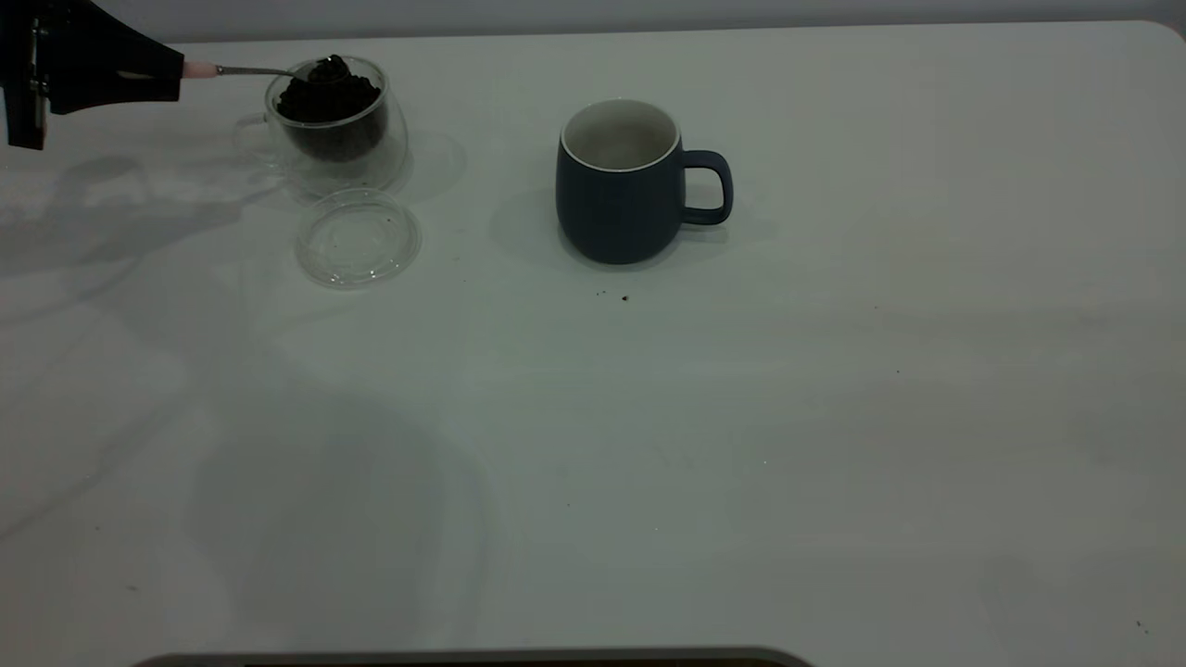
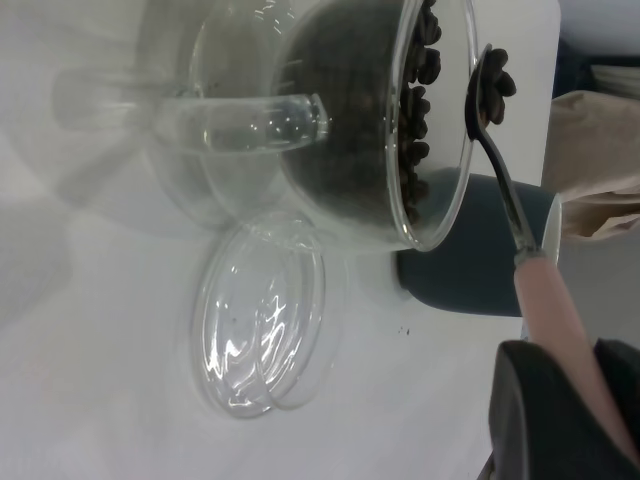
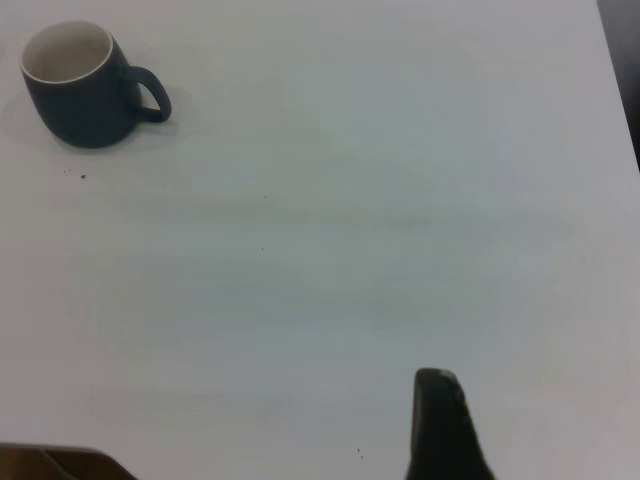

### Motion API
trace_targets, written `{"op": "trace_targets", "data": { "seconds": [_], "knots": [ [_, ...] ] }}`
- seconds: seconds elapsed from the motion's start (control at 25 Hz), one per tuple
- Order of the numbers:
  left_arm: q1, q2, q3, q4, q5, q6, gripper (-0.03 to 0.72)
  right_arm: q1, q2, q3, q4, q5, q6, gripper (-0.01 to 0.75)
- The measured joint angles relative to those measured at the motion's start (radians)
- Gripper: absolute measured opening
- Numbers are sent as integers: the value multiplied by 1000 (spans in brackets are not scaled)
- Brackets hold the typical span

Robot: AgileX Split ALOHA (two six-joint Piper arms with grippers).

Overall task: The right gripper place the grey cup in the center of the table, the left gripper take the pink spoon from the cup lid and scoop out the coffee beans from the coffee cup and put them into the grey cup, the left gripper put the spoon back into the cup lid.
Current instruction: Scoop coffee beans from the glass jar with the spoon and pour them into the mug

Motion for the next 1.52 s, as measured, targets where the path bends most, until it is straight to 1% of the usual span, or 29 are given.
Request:
{"op": "trace_targets", "data": {
  "seconds": [0.12, 0.44, 0.96, 1.52],
  "knots": [
    [-6, 0, 0, 0, 0, -13, 123, 0, 0, 0, 0, 0, 0, 507],
    [-61, 0, 0, -47, 0, -17, 123, 0, 0, 0, 0, 0, 0, 507],
    [-203, 1, 0, -49, 0, -34, 123, 0, 0, 0, 0, 0, 0, 507],
    [-297, 3, 0, -90, 0, -39, 123, 0, 0, 0, 0, 0, 0, 507]
  ]
}}
